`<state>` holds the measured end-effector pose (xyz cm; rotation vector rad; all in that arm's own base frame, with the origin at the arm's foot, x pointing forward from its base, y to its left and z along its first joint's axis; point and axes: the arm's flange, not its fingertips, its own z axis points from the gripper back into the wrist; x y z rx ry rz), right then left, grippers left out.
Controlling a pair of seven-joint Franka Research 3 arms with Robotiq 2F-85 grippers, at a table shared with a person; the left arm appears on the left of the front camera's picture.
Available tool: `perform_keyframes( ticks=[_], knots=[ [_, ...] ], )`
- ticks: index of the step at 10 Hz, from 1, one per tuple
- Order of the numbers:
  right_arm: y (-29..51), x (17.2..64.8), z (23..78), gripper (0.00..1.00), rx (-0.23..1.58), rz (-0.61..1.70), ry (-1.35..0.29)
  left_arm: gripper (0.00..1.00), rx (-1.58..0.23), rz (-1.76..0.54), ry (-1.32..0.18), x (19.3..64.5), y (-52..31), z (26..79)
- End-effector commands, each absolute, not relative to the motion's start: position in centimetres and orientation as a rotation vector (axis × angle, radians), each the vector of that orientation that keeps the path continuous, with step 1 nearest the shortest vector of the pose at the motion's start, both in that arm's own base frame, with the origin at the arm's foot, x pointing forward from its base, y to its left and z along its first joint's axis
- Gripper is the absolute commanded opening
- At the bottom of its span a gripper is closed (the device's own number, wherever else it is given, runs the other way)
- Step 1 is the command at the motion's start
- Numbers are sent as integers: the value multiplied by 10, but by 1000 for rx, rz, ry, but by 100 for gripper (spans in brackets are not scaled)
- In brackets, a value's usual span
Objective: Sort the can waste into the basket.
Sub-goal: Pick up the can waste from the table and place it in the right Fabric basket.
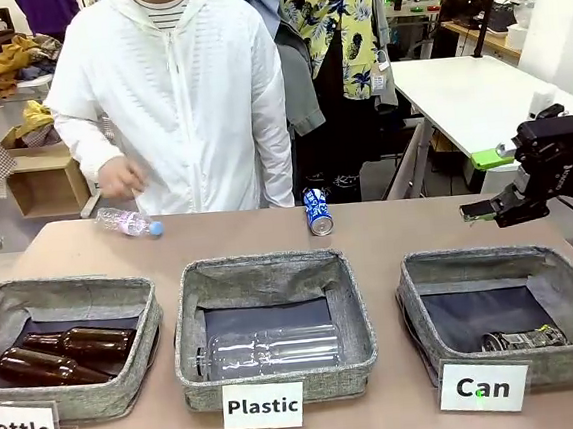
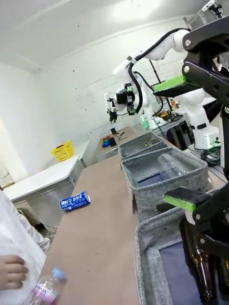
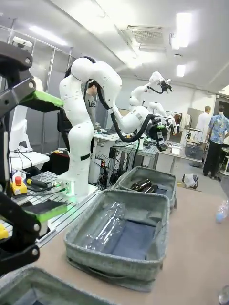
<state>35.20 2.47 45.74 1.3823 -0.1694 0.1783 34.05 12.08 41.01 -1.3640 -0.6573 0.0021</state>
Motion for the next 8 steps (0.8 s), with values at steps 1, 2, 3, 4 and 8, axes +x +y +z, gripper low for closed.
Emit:
perform_keyframes(
  ticks=[1, 2, 3, 4, 8],
  knots=[
    [45, 357, 470, 100, 1042, 286, -247, 100, -1361, 12, -651, 339, 122, 414],
    [61, 379, 471, 100, 759, 319, -412, 100, -1361, 12, -651, 339, 122, 414],
    [61, 399, 471, 100, 545, 255, -481, 100, -1361, 12, -651, 339, 122, 414],
    [61, 409, 471, 100, 404, 227, -508, 100, -1361, 12, -651, 339, 122, 414],
    [148, 456, 475, 100, 278, 176, -462, 100, -1361, 12, -651, 339, 122, 414]
  ],
)
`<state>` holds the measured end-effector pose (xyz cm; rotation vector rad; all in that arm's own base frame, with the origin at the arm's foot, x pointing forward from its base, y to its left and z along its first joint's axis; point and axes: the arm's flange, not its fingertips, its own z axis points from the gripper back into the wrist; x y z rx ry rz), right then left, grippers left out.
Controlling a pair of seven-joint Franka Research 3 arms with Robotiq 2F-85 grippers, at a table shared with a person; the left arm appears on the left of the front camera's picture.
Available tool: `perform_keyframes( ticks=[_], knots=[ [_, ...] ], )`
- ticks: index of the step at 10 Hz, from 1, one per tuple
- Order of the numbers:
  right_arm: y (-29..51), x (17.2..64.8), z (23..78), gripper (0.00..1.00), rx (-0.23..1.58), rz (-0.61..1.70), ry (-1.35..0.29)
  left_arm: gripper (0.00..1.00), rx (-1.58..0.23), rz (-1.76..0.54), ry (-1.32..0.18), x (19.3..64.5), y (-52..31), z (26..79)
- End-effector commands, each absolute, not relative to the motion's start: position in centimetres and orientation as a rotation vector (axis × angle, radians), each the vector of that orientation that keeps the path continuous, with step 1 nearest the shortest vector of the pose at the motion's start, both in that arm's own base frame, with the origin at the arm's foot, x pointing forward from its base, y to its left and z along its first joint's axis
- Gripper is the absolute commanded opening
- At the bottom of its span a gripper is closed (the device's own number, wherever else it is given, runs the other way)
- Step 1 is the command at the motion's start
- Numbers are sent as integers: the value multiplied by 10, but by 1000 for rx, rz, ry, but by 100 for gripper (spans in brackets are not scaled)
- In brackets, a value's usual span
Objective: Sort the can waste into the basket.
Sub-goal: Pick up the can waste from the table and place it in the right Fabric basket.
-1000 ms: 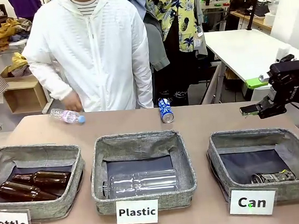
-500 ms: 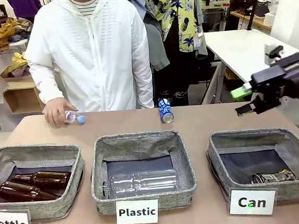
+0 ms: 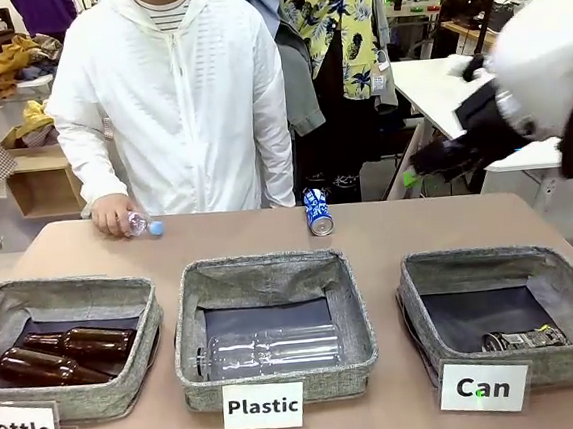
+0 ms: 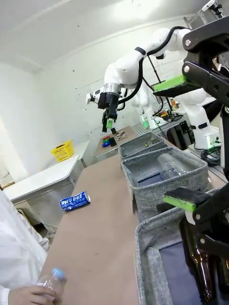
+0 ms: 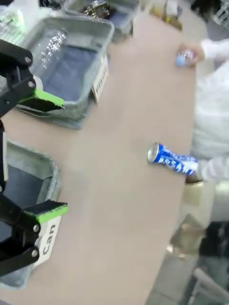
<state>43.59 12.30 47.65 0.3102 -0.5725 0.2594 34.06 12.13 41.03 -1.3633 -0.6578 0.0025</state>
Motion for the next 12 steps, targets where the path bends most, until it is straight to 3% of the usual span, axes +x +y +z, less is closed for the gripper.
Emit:
perform_keyframes(
  ticks=[1, 2, 3, 5, 7, 9, 11, 12],
  knots=[
    [166, 468, 479, 100, 312, 169, -426, 100, -1361, 12, -651, 339, 122, 414],
    [173, 473, 483, 100, 394, 160, -411, 100, -1361, 12, -651, 339, 122, 414],
    [148, 445, 466, 100, 284, 224, -523, 100, -1361, 12, -651, 339, 122, 414],
    [148, 445, 466, 100, 284, 224, -523, 100, -1361, 12, -651, 339, 122, 414],
    [162, 466, 462, 100, 281, 181, -462, 100, -1363, 2, -658, 341, 121, 411],
    [175, 513, 471, 100, 284, 79, -471, 100, -1421, -34, -765, 326, 154, 468],
    [193, 555, 466, 100, 266, 68, -423, 100, -1342, -4, -733, 319, 170, 452],
    [203, 574, 460, 100, 271, 47, -397, 100, -1385, -38, -759, 327, 153, 460]
  ],
)
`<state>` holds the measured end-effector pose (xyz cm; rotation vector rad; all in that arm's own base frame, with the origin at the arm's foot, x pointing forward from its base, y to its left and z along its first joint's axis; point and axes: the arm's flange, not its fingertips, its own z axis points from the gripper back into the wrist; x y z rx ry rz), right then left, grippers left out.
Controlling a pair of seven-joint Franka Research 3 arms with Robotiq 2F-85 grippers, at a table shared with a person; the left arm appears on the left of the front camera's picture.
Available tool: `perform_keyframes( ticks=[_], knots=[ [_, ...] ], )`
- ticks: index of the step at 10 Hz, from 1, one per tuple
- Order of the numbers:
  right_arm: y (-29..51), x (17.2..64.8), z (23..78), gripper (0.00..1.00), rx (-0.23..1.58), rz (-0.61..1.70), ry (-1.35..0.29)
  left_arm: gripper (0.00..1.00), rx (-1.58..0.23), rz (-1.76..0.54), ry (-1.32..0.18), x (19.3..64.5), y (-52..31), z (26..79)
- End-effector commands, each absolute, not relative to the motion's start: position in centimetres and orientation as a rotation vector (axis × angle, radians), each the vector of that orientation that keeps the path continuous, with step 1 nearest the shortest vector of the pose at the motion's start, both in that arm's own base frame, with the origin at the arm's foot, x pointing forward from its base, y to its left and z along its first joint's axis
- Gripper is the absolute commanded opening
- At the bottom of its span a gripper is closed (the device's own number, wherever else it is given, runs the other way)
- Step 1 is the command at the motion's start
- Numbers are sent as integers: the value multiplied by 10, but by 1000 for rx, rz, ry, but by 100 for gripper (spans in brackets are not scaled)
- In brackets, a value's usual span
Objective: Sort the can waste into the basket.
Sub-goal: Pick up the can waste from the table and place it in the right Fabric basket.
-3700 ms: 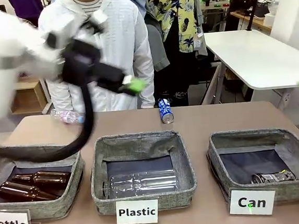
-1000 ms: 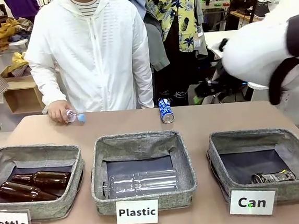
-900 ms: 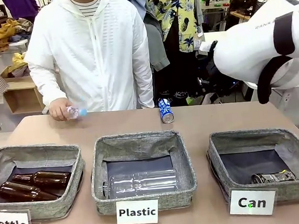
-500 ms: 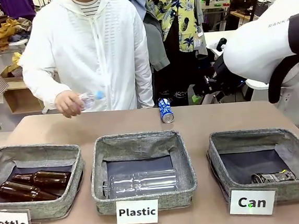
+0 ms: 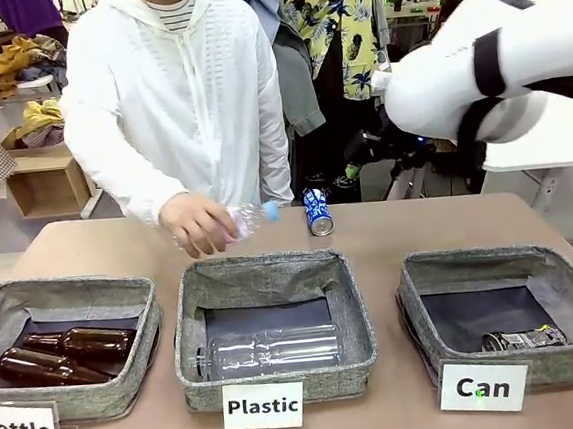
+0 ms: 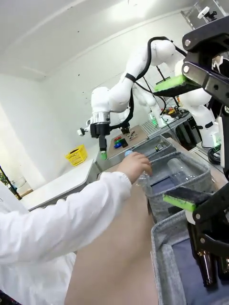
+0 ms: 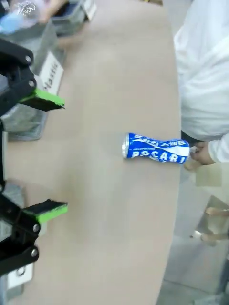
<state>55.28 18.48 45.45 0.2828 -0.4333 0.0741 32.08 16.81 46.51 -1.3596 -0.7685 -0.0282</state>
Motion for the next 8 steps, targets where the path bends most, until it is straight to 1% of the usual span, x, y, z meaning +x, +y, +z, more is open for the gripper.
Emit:
perform_keyframes(
  ticks=[1, 4, 7, 8],
  knots=[
    [222, 592, 454, 100, 264, 75, -358, 100, -1385, -38, -759, 327, 153, 460],
    [263, 649, 422, 100, 169, 73, -248, 100, -1385, -38, -759, 327, 153, 460],
    [275, 684, 394, 100, 182, 103, -168, 100, -1385, -38, -759, 327, 153, 460],
    [277, 696, 376, 100, 167, 95, -165, 100, -1385, -38, -759, 327, 153, 460]
  ],
)
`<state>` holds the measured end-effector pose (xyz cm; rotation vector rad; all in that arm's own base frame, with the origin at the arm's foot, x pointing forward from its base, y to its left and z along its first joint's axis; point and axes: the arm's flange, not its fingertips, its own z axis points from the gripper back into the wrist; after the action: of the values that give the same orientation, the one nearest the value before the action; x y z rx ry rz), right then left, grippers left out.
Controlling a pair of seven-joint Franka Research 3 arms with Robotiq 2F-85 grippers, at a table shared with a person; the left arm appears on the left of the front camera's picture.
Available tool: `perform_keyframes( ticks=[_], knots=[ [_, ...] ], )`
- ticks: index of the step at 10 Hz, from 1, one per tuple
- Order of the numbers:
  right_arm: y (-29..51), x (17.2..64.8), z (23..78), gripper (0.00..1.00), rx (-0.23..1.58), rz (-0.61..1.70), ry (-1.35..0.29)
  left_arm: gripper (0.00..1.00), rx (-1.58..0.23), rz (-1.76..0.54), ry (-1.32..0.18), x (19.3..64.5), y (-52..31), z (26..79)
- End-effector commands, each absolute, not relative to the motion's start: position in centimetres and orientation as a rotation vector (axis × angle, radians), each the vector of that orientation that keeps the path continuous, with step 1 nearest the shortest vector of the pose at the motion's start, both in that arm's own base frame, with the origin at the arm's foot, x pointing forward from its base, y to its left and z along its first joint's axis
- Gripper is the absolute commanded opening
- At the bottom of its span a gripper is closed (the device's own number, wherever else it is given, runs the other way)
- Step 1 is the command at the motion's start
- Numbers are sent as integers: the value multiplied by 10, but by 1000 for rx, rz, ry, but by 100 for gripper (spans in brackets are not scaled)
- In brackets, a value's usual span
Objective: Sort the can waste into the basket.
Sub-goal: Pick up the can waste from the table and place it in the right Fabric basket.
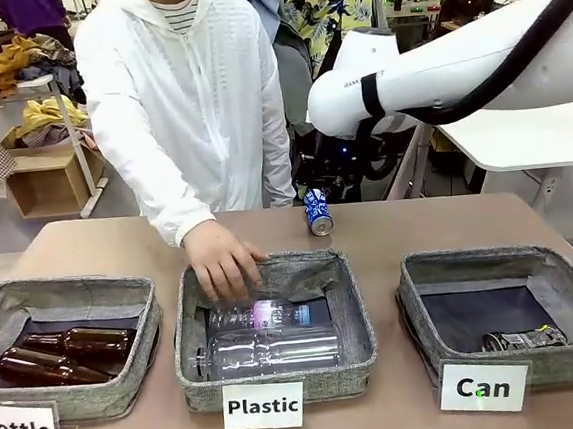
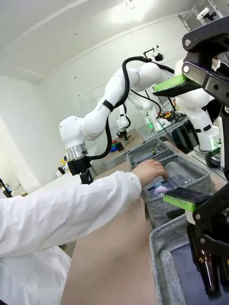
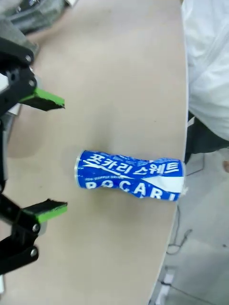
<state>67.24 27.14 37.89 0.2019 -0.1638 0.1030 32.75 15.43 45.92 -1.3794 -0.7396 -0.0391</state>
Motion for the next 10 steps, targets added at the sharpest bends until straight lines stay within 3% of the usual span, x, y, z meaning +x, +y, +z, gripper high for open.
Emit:
perform_keyframes(
  ticks=[1, 5, 8, 9, 10],
  knots=[
    [280, 703, 360, 100, 145, 89, -163, 100, -1385, -38, -759, 327, 153, 460],
    [288, 723, 300, 100, 82, 49, -247, 100, -1385, -38, -759, 327, 153, 460],
    [286, 725, 288, 100, 94, 51, -262, 100, -1385, -38, -759, 327, 153, 460],
    [283, 724, 288, 40, 81, 54, -248, 100, -1385, -38, -759, 327, 153, 460],
    [283, 723, 288, 40, 89, 54, -244, 100, -1385, -38, -759, 327, 153, 460]
  ],
)
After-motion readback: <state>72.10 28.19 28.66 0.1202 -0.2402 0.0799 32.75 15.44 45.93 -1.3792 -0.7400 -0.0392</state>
